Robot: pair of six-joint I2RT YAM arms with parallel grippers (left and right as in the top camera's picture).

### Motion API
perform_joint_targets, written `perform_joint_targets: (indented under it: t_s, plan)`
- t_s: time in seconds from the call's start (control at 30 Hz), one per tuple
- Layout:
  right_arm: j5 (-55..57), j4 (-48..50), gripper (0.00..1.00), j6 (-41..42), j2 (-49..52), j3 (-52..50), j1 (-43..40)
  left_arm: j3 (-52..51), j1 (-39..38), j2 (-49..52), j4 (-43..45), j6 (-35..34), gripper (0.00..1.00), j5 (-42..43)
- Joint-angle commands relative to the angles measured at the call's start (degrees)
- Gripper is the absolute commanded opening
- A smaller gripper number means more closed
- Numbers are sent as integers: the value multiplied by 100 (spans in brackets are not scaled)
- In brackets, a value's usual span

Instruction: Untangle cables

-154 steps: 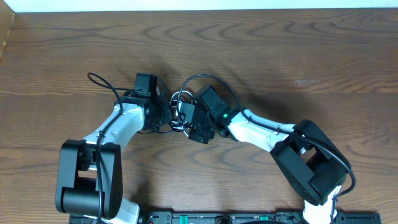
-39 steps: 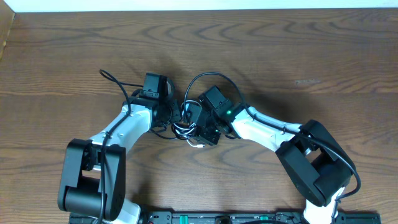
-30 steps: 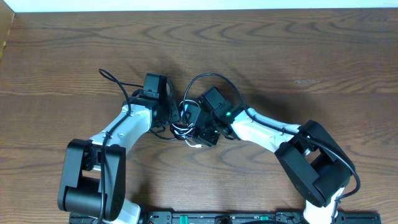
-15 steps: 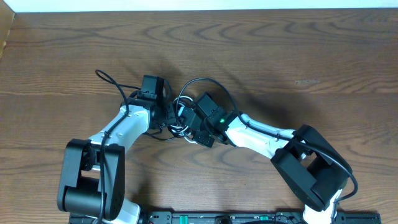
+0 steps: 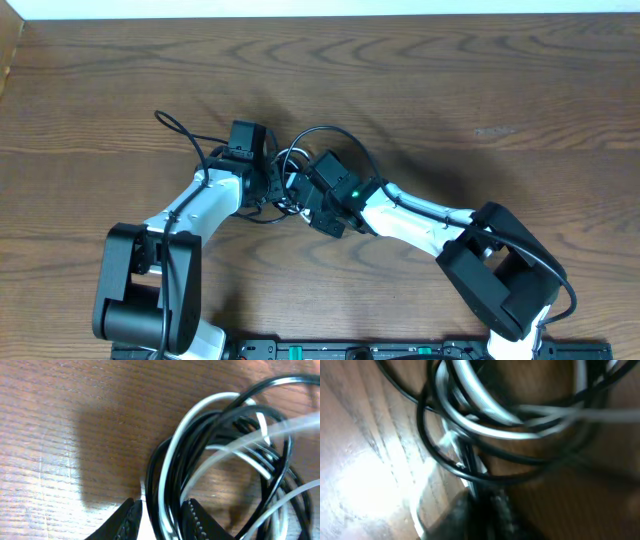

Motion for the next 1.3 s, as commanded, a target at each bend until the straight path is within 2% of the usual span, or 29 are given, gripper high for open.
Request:
perform_joint_targets:
  t_s: [0.0, 0.07, 0.1, 0.17, 0.3, 0.4, 0.57, 0.87, 1.13, 1.2, 1.27]
  plan:
    - [-33, -127, 30, -214, 254, -155, 195, -17, -92, 79, 52, -63, 31, -35]
    - [-31, -107, 38, -214, 254, -155, 195, -17, -92, 79, 52, -66, 32, -35]
    - [-31, -87, 49, -216, 254, -155, 195, -17, -92, 79, 55, -63, 31, -35]
    - [22, 13, 61, -216, 254, -155, 195, -17, -92, 79, 68, -66, 31, -35]
    - [127, 391, 68, -212, 254, -155, 195, -17, -92, 79, 68, -66, 31, -33]
    - [7, 654, 68, -127, 254, -155, 201, -17, -92, 79, 68, -66, 32, -33]
    - [-487, 800, 59, -127, 256, -155, 212, -17, -92, 79, 70, -66, 31, -11]
    - [-728, 916, 60, -109, 286, -157, 210, -17, -92, 79, 70, -66, 31, -7]
    - [-949, 1386, 56, 610, 588, -157, 210, -17, -92, 79, 70, -66, 31, 9]
    - [-955, 1427, 50, 704, 640, -157, 210, -17, -92, 79, 70, -66, 32, 9]
    - [-953, 1416, 38, 706, 660, -157, 210, -17, -92, 79, 72, -66, 32, 9]
